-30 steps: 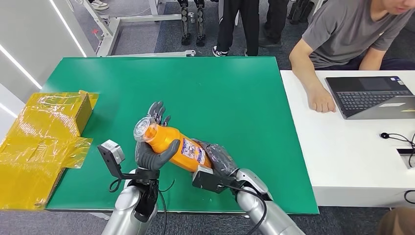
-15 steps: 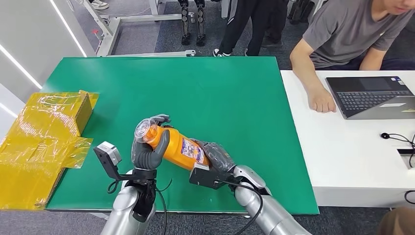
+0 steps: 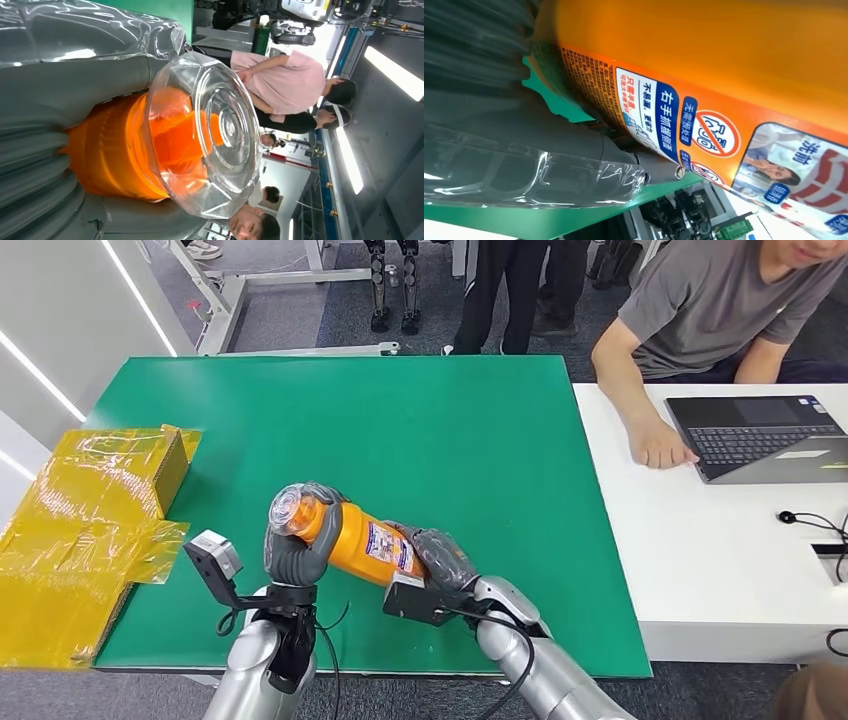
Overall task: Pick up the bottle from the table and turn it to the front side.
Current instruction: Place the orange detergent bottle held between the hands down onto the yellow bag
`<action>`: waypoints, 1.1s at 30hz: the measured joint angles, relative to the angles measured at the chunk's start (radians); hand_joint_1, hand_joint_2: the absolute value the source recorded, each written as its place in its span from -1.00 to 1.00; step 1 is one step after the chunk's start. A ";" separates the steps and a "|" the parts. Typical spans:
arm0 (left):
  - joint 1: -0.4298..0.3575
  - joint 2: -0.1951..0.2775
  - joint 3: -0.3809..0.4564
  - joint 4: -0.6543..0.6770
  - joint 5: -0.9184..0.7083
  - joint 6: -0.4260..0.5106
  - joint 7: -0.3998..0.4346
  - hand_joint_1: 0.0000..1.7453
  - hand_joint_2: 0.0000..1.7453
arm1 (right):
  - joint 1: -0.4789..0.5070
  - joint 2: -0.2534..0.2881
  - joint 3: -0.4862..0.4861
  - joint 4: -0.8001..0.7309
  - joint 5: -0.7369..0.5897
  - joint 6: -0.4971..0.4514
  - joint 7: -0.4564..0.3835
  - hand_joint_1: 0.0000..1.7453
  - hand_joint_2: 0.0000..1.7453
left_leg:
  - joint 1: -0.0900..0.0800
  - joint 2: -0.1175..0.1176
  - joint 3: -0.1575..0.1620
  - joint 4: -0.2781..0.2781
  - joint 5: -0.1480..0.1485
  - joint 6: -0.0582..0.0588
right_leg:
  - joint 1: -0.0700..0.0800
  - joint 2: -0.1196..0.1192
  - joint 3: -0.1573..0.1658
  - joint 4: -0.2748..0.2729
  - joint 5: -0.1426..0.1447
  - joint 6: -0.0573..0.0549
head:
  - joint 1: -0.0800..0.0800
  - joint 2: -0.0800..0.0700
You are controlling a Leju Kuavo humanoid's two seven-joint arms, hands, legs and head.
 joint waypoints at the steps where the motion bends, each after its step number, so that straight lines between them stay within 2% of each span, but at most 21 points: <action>1: 0.000 0.000 0.000 -0.001 0.001 0.000 0.000 1.00 1.00 | 0.001 0.000 0.000 -0.003 -0.004 -0.002 0.001 1.00 1.00 | 0.000 0.000 0.000 0.000 0.000 0.000 | 0.000 0.000 0.000 0.000 0.000 0.000 | 0.000 0.000; 2: 0.000 0.000 0.001 -0.003 0.001 0.000 0.001 1.00 1.00 | 0.003 0.000 0.000 -0.006 -0.010 -0.004 0.002 1.00 1.00 | 0.000 0.000 0.000 0.000 0.000 0.000 | 0.000 0.000 0.000 0.000 0.000 0.000 | 0.000 0.000; 3: 0.000 0.000 0.001 -0.005 0.002 0.001 0.002 1.00 1.00 | 0.006 0.001 -0.001 -0.011 -0.019 -0.009 0.003 0.59 1.00 | 0.000 0.000 0.000 0.000 0.000 0.000 | 0.000 0.000 0.000 0.000 0.000 0.000 | 0.000 0.000; 6: -0.001 -0.001 0.002 -0.012 0.008 0.006 0.003 1.00 1.00 | 0.027 0.002 -0.011 -0.039 -0.079 -0.037 -0.004 -0.90 1.00 | 0.000 0.000 0.000 0.000 0.000 0.000 | 0.000 0.000 0.000 0.000 0.000 0.000 | 0.000 0.000; 7: -0.001 -0.003 0.002 -0.015 0.013 0.009 0.002 1.00 1.00 | 0.038 0.004 -0.018 -0.053 -0.113 -0.052 -0.010 -1.00 1.00 | 0.000 0.000 0.000 0.000 0.000 0.000 | 0.000 0.000 0.000 0.000 0.000 0.000 | 0.000 0.000; 11: 0.000 -0.009 0.005 -0.027 0.025 0.029 0.000 1.00 1.00 | 0.086 0.013 -0.039 -0.142 -0.240 -0.113 -0.033 -1.00 1.00 | 0.000 0.000 0.000 0.000 0.000 0.000 | 0.000 0.000 0.000 0.000 0.000 0.000 | 0.000 0.000; 16: 0.011 -0.009 0.014 -0.053 0.017 0.047 0.002 1.00 1.00 | 0.150 0.017 -0.055 -0.274 -0.335 -0.208 -0.081 -1.00 1.00 | 0.000 0.000 0.000 0.000 0.000 0.000 | 0.000 0.000 0.000 0.000 0.000 0.000 | 0.000 0.000; 24: 0.019 -0.006 0.034 -0.081 -0.011 0.068 0.002 1.00 1.00 | 0.214 0.018 -0.067 -0.428 -0.393 -0.273 -0.111 -1.00 1.00 | 0.000 0.000 0.000 0.000 0.000 0.000 | 0.000 0.000 -0.001 0.000 0.000 0.000 | 0.000 0.000; 29: 0.011 0.014 0.039 -0.103 -0.114 0.132 0.012 1.00 1.00 | 0.267 0.018 -0.074 -0.518 -0.430 -0.345 -0.161 -1.00 1.00 | 0.000 0.000 0.000 0.000 0.000 0.000 | 0.000 0.000 -0.001 0.000 0.000 0.000 | 0.000 0.000; 33: -0.008 0.053 0.041 -0.110 -0.305 0.248 0.065 1.00 1.00 | 0.317 0.017 -0.075 -0.600 -0.447 -0.380 -0.182 -1.00 1.00 | 0.000 0.000 0.000 0.000 0.000 0.000 | 0.000 0.000 -0.001 0.000 0.000 0.000 | 0.000 0.000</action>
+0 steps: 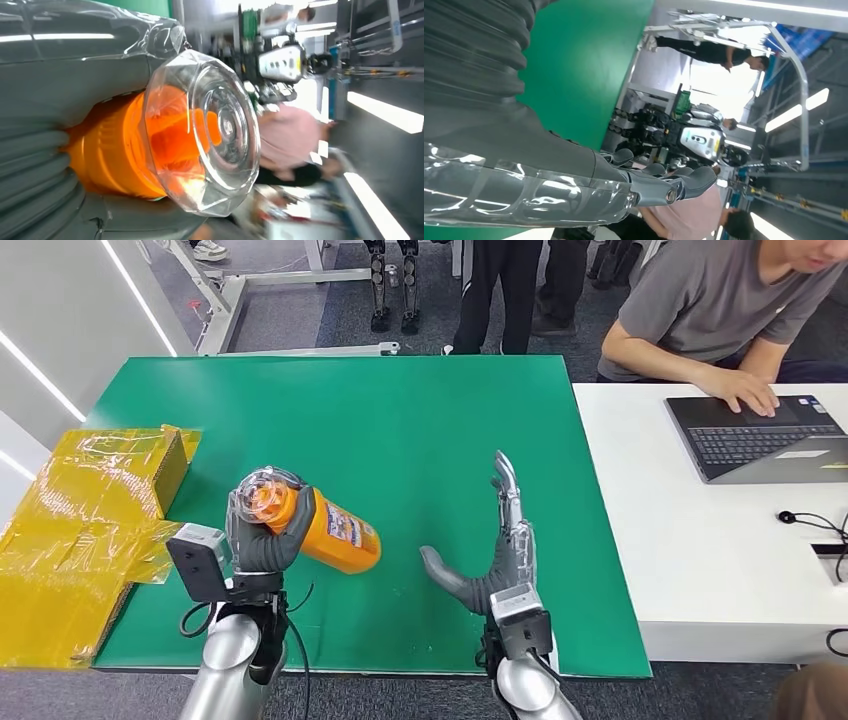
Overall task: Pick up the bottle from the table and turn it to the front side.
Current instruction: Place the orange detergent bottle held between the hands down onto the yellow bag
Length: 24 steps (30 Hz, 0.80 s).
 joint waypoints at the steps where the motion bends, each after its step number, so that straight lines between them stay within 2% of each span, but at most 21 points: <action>1: -0.006 0.012 0.000 0.000 -0.063 0.035 0.012 1.00 1.00 | 0.010 -0.001 0.000 -0.016 -0.001 -0.005 -0.001 -1.00 1.00 | 0.000 0.000 0.000 0.000 0.000 0.000 | 0.000 0.000 0.000 0.000 0.000 0.000 | 0.000 0.000; 7: -0.030 0.119 0.000 0.002 -0.441 0.218 0.070 1.00 1.00 | 0.059 -0.009 0.000 -0.089 0.005 -0.028 -0.005 -1.00 1.00 | 0.000 0.001 0.000 0.000 0.000 0.000 | 0.000 0.001 0.000 0.000 0.000 0.000 | 0.000 0.000; 12: -0.037 0.233 0.010 0.012 -0.728 0.340 0.120 1.00 1.00 | 0.080 -0.023 0.000 -0.130 0.012 -0.025 -0.014 -1.00 1.00 | 0.000 0.003 0.000 0.000 0.000 0.000 | 0.000 0.002 0.000 0.001 0.000 0.000 | 0.000 0.000; 20: -0.041 0.419 0.060 0.042 -1.064 0.373 0.192 1.00 1.00 | 0.087 -0.050 -0.001 -0.153 0.034 -0.030 -0.030 -1.00 1.00 | 0.000 0.003 0.001 -0.001 0.000 0.000 | 0.000 0.003 0.000 0.001 0.000 0.000 | 0.000 0.000; 24: -0.037 0.487 0.079 0.093 -1.159 0.360 0.229 1.00 1.00 | 0.098 -0.056 -0.001 -0.162 0.038 -0.019 -0.036 -1.00 1.00 | 0.000 0.003 0.000 -0.001 0.000 0.000 | 0.000 0.003 -0.001 0.001 0.000 0.000 | 0.000 0.000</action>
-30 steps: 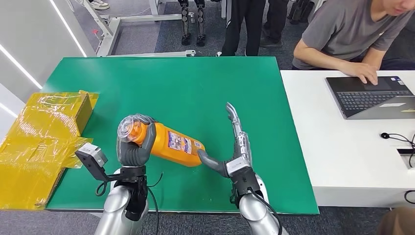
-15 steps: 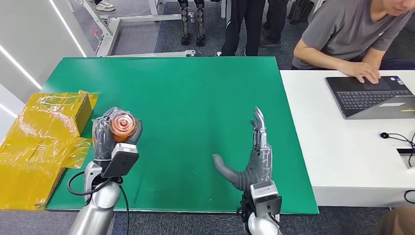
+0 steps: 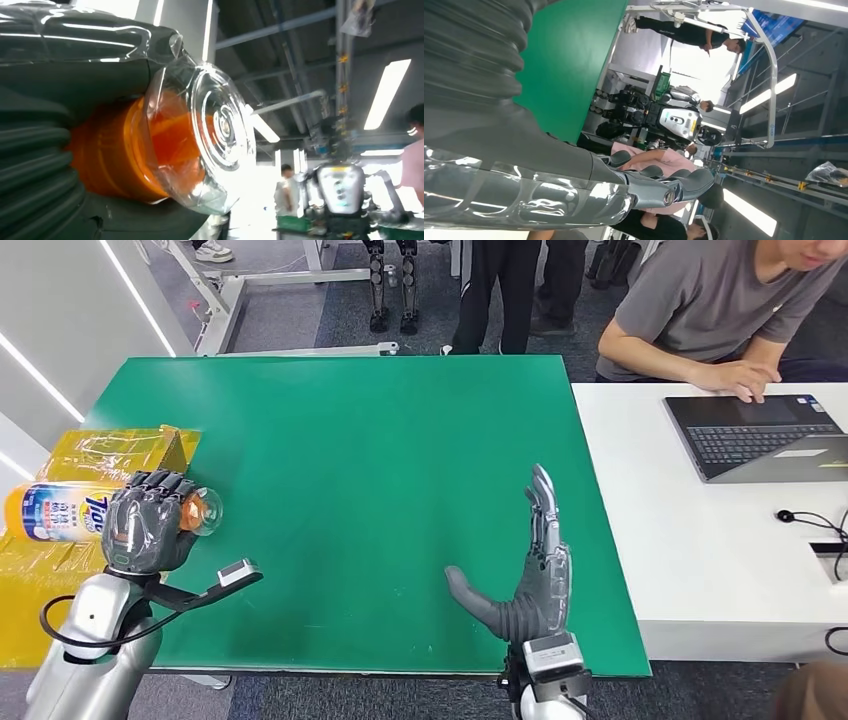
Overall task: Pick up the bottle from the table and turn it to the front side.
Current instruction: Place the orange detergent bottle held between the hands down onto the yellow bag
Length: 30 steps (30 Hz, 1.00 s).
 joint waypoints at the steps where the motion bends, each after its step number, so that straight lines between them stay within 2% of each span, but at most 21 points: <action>1: -0.006 0.014 0.001 0.023 -0.015 -0.009 0.003 1.00 1.00 | 0.001 -0.001 0.000 -0.001 0.000 0.006 -0.002 -1.00 1.00 | 0.000 0.000 0.000 0.000 0.000 0.000 | 0.000 0.000 0.000 0.000 0.000 0.000 | 0.000 0.000; 8: -0.118 0.071 -0.029 0.296 -0.127 -0.034 0.018 1.00 1.00 | 0.002 -0.002 0.000 -0.002 0.000 0.029 -0.011 -1.00 1.00 | 0.000 0.000 0.000 0.000 0.001 -0.001 | 0.000 0.000 0.000 0.000 0.001 -0.001 | 0.000 0.000; 18: -0.307 0.077 -0.128 0.659 -0.206 -0.080 0.038 1.00 1.00 | 0.001 -0.002 0.000 -0.002 -0.007 0.030 -0.008 -1.00 1.00 | 0.000 0.000 0.000 0.000 0.001 -0.001 | 0.000 0.000 0.000 0.000 0.001 -0.001 | 0.000 0.000; 23: -0.363 0.076 -0.172 0.759 -0.209 -0.093 0.045 1.00 1.00 | 0.002 -0.002 0.000 -0.003 -0.003 0.028 -0.007 -1.00 1.00 | 0.000 0.000 0.000 0.000 0.001 -0.001 | 0.000 0.000 0.000 0.000 0.001 -0.001 | 0.000 0.000; 30: -0.388 0.066 -0.196 0.829 -0.194 -0.093 0.033 1.00 1.00 | 0.001 -0.002 0.000 -0.010 -0.001 0.045 0.007 -1.00 1.00 | 0.000 0.000 0.000 0.000 0.001 -0.001 | 0.000 0.000 0.000 0.000 0.001 -0.001 | 0.000 0.000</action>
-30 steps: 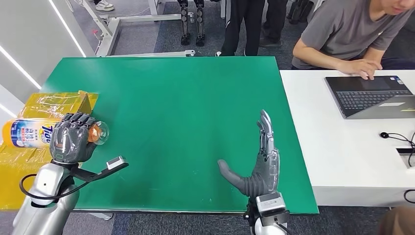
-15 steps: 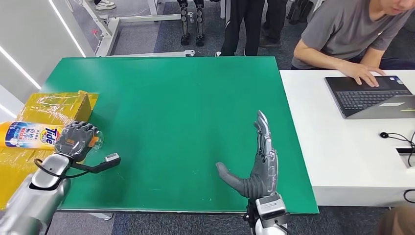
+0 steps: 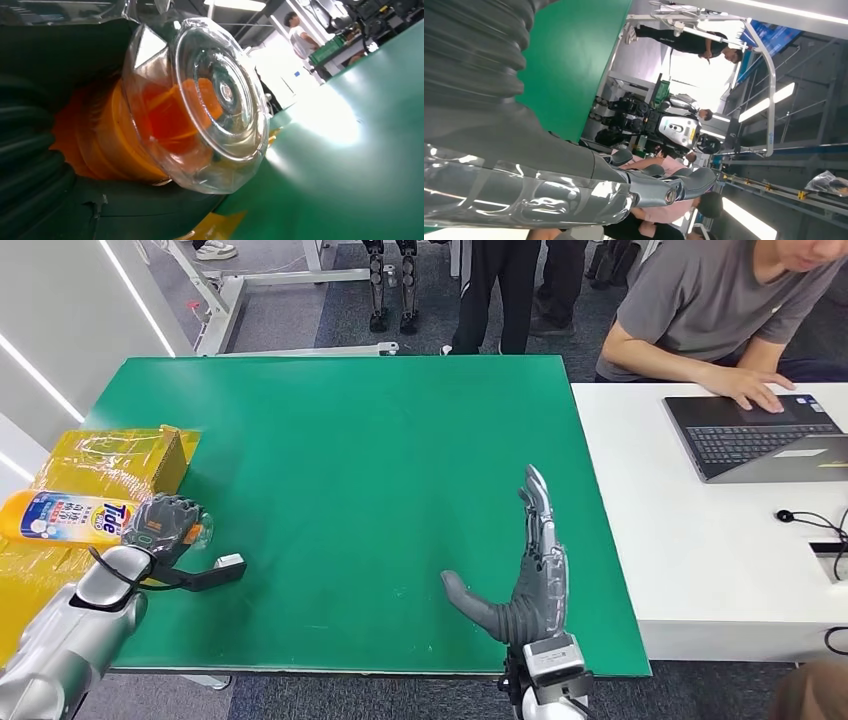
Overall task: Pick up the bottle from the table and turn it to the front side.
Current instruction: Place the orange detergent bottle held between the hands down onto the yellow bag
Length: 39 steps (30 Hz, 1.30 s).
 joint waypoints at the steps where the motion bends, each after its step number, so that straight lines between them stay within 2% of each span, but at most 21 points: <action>1: 0.000 -0.003 -0.001 0.005 0.001 0.000 -0.005 1.00 1.00 | 0.000 0.000 0.000 -0.001 0.000 0.002 0.002 -1.00 1.00 | 0.000 0.000 0.000 0.000 0.000 0.000 | 0.000 0.000 0.000 0.000 0.000 0.000 | 0.000 0.000; 19: 0.001 -0.040 -0.019 0.032 0.014 -0.004 -0.055 1.00 1.00 | -0.026 0.000 -0.006 -0.002 -0.009 0.012 0.017 -1.00 1.00 | 0.000 0.000 0.000 0.000 0.000 0.000 | 0.000 0.000 0.000 0.000 0.000 0.000 | 0.000 0.000; 20: 0.001 -0.044 -0.021 0.033 0.014 -0.006 -0.057 0.74 1.00 | -0.027 0.000 -0.006 -0.002 -0.010 0.013 0.018 -1.00 1.00 | 0.000 0.000 0.000 0.000 0.000 0.000 | 0.000 0.000 0.000 0.000 0.000 0.000 | 0.000 0.000; 23: 0.003 -0.057 -0.033 0.036 0.010 -0.018 -0.057 -0.75 1.00 | -0.030 0.000 -0.006 -0.002 -0.009 0.013 0.022 -1.00 1.00 | 0.000 0.000 0.000 0.000 0.000 0.000 | 0.000 0.000 0.000 0.000 0.000 0.000 | 0.000 0.000; 24: 0.005 -0.061 -0.038 0.038 0.008 -0.022 -0.054 -0.99 1.00 | -0.031 0.000 -0.006 -0.001 -0.009 0.013 0.024 -1.00 1.00 | 0.000 0.000 0.000 0.000 0.000 0.000 | 0.000 0.000 0.000 0.000 0.000 0.000 | 0.000 0.000; 31: -0.002 -0.076 -0.060 0.043 0.009 -0.053 -0.026 -1.00 1.00 | -0.035 0.000 -0.006 0.015 -0.023 0.013 0.017 -1.00 1.00 | 0.000 -0.001 0.001 0.000 0.000 0.000 | 0.000 -0.001 0.001 0.000 0.000 0.000 | 0.000 0.000; 39: -0.007 -0.079 -0.070 0.046 0.010 -0.013 0.016 -1.00 1.00 | -0.049 0.000 -0.005 0.027 -0.030 0.004 0.015 -1.00 1.00 | 0.000 0.000 0.003 0.000 0.001 -0.001 | 0.000 -0.001 0.003 0.001 0.001 -0.001 | 0.000 0.000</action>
